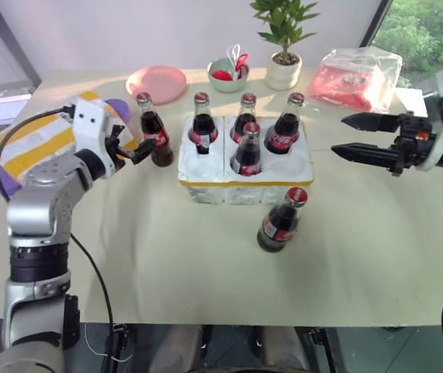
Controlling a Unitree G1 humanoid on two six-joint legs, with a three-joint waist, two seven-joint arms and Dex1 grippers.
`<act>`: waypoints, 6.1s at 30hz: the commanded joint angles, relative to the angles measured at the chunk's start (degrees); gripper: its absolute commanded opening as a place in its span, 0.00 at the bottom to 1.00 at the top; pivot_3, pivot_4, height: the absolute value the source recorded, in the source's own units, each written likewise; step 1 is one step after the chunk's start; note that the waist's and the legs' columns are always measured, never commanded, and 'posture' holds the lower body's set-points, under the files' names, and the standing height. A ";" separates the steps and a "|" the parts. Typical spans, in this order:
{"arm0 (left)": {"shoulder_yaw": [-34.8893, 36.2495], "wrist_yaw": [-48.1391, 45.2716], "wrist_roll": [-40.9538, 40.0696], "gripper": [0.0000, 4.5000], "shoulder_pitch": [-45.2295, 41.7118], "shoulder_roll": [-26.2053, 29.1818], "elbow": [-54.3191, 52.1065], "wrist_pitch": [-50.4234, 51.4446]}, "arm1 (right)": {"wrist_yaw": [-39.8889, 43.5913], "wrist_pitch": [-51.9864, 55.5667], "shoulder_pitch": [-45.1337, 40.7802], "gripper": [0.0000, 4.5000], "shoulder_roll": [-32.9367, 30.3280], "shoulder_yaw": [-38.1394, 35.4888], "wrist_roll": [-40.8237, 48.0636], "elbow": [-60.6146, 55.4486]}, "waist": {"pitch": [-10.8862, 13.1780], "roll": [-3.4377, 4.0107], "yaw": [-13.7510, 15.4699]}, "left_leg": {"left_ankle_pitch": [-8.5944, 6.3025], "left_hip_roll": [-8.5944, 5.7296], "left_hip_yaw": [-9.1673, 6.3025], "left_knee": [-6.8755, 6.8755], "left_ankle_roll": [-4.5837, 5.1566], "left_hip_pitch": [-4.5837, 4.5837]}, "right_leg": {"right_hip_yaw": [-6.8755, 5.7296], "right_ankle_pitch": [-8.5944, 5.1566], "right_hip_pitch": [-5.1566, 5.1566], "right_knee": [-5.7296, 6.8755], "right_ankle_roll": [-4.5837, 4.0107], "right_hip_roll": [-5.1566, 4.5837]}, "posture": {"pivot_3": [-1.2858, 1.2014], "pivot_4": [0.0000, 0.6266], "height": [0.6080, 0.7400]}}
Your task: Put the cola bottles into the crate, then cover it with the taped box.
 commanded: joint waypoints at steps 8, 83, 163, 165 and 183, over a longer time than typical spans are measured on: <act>-4.85 -3.12 4.89 0.99 -9.54 -3.39 20.88 -14.04 | -0.02 0.33 0.77 1.00 -1.95 -3.80 1.67 -1.89 | 0.00 -0.01 -0.03 | 0.01 0.00 0.01 0.01 -0.02 0.00 | -0.01 0.01 0.00 0.01 0.00 -0.01 | 0.52 0.24 1.00; -14.95 -31.73 -6.01 0.56 -11.17 2.77 4.81 -3.95 | -7.05 1.18 7.75 1.00 -0.53 -7.88 4.90 -6.44 | 0.08 -0.14 -0.15 | 0.14 -0.10 0.02 0.58 -0.17 -0.91 | -0.01 0.22 -0.64 0.10 0.18 -0.10 | 0.52 0.24 1.00; -4.89 -36.97 -28.76 1.00 5.21 22.50 -22.00 8.05 | -17.97 8.50 10.77 0.62 11.42 -4.87 22.88 -27.77 | 0.11 -0.02 -0.13 | -0.10 0.16 0.02 0.27 0.16 -0.09 | 0.15 0.19 0.08 -0.22 0.08 0.05 | 0.52 0.24 1.00; -4.97 -36.63 -28.41 1.00 5.28 22.06 -21.81 7.70 | -19.81 7.85 5.22 0.62 11.88 -3.84 20.15 -23.24 | 0.10 -0.04 0.00 | -0.10 0.18 -0.01 0.22 0.16 -0.09 | 0.13 0.20 0.07 -0.24 0.08 0.09 | 0.52 0.24 1.00; -1.60 -33.47 -28.84 1.00 8.52 22.80 -23.44 7.30 | -16.17 -6.46 -0.83 0.62 16.54 11.30 -5.51 -2.54 | 0.11 -0.05 -0.71 | 0.10 0.15 0.04 -0.44 -0.16 -0.12 | 0.13 0.22 -0.14 -0.60 0.08 0.15 | 0.52 0.24 1.00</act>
